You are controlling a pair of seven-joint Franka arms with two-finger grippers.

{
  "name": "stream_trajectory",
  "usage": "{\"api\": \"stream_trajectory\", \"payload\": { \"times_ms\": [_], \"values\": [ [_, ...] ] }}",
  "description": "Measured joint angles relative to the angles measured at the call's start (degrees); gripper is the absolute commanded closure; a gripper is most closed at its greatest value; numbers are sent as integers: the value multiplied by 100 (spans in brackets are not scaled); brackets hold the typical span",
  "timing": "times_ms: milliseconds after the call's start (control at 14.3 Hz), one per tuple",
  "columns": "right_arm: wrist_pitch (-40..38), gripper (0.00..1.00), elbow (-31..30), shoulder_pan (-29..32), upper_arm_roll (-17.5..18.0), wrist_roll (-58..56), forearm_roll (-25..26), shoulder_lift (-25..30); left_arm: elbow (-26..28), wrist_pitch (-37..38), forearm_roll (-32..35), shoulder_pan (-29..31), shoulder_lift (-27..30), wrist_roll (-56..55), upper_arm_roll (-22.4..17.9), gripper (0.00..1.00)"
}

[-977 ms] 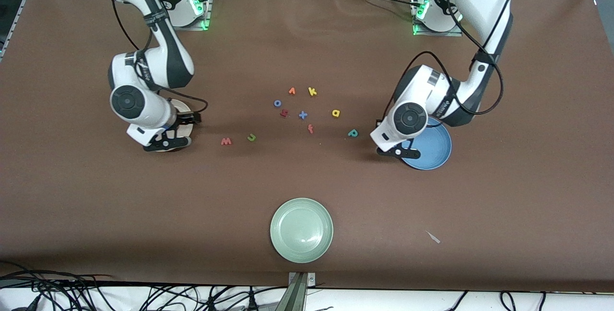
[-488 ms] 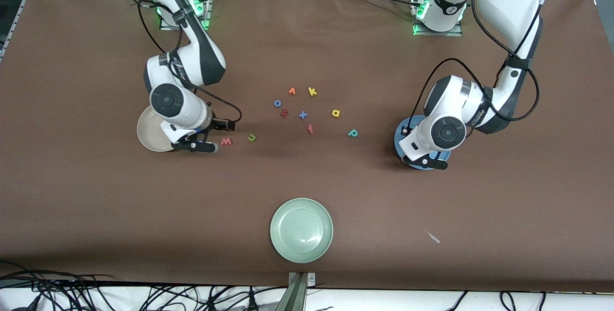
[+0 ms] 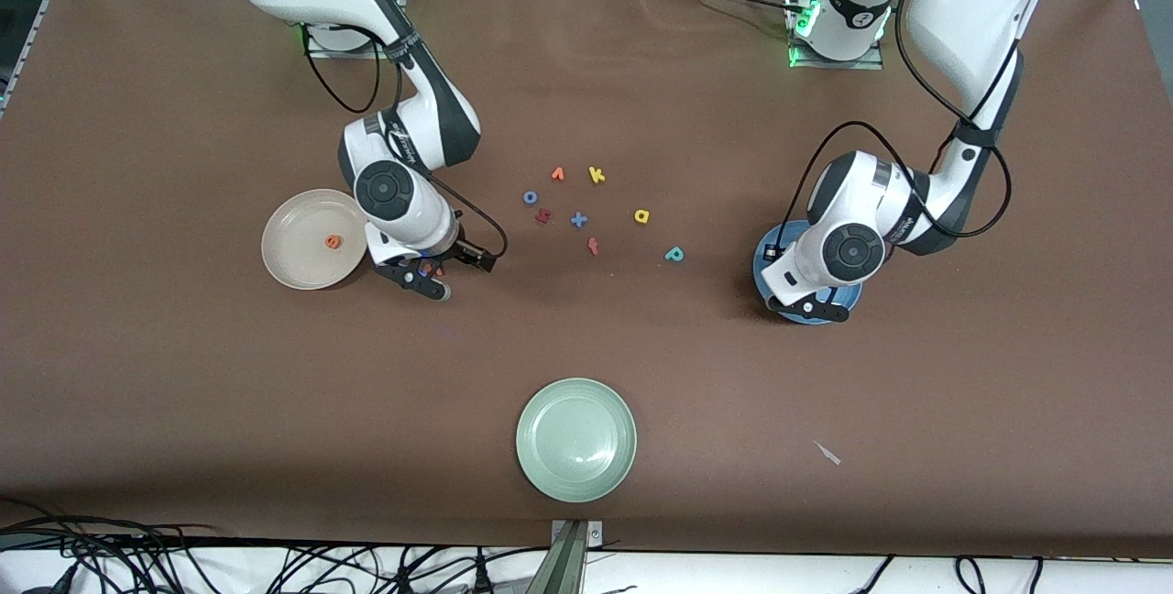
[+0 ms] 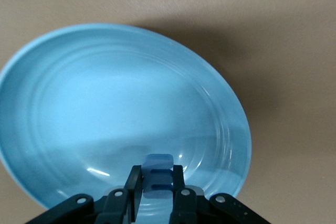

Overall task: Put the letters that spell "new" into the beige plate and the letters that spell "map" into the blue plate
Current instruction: 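Grasp the green letter with the right gripper while the left gripper reaches teal letter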

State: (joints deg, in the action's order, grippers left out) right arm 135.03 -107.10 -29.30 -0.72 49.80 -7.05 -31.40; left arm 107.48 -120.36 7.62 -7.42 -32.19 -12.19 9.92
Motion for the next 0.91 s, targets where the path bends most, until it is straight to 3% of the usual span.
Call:
{"api": "stream_trajectory", "payload": {
  "times_ms": [70, 140, 558, 907],
  "values": [
    [79, 0, 4, -14, 1, 92, -28, -57, 47, -46, 0, 0, -2, 0, 3, 18],
    [118, 0, 6, -25, 2, 171, -40, -99, 62, -63, 0, 0, -2, 0, 4, 0],
    [453, 1, 9, -107, 19, 300, -58, -316, -64, 98, 25, -49, 43, -2, 88, 0],
    [520, 12, 16, -144, 20, 303, -58, -380, -324, 410, 25, -68, 284, -639, 499, 0]
  ]
}}
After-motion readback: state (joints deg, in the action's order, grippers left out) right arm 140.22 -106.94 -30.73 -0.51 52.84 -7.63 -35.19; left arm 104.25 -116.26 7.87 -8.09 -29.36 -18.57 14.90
